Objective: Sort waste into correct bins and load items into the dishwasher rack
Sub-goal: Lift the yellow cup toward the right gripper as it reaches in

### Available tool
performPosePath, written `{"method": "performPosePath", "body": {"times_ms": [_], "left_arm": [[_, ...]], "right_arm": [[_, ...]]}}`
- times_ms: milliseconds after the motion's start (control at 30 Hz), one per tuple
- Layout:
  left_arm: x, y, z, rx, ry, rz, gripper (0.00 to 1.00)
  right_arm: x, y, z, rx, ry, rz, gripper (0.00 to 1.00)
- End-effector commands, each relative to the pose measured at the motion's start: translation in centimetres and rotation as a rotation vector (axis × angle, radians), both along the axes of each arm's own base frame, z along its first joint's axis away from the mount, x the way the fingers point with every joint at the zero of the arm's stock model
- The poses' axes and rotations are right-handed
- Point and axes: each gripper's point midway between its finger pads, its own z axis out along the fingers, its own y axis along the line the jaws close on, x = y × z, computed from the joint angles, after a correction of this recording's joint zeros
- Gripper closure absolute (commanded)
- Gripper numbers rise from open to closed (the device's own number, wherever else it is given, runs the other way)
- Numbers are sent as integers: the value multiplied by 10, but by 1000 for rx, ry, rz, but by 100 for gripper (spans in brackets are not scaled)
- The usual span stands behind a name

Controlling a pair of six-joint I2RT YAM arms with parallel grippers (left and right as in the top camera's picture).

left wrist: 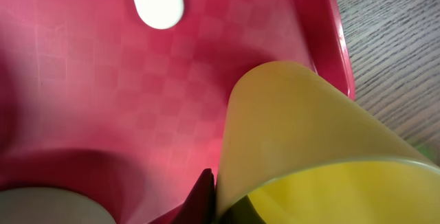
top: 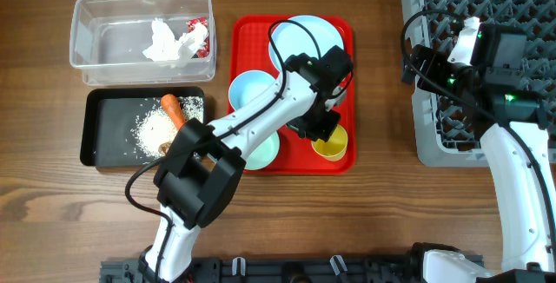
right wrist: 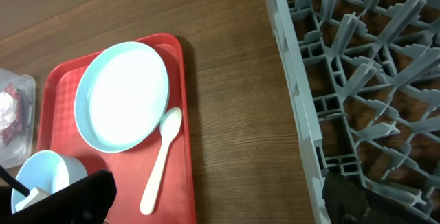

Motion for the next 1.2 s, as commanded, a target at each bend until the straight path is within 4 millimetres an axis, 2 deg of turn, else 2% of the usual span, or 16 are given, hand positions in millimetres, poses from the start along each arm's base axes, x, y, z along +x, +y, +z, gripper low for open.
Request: {"method": "performPosePath", "body": {"times_ms": [0,100,200,300,433,533,633,767,867,1000,1167], "left_arm": [[18,16,21,-21,-12,90,96],[42,32,59,-90,-55,164,96],[64,42,109,-273,-79,238,96],[80,47,160,-552,-54,269,96],[83,51,199,-845,-3,166,96],[82,60,220,-991,-6,87,96],[81,67,236,-1096,-35,14,96],[80,68,241,-1137,-67,-36,96],[81,67,243,-1150,-87,-57,96],[82,64,255,-1212,-117,-107,96],[81,51,249,-1217,-110,-140,96]], "right_arm": [[4,2,6,5,-13,19,0],[4,8,7,30,-20,44,0],[6,19,13,73,-44,94,0],[7,48,28,166,-114,258,0],[2,86,60,292,-247,493,0],[-2,101,80,345,-330,609,0],[-8,116,98,415,-404,729,0],[-21,133,116,518,-499,936,0],[-25,139,113,579,-518,1033,0],[-41,148,110,698,-561,1221,1],[-41,154,104,717,-559,1252,1]]}}
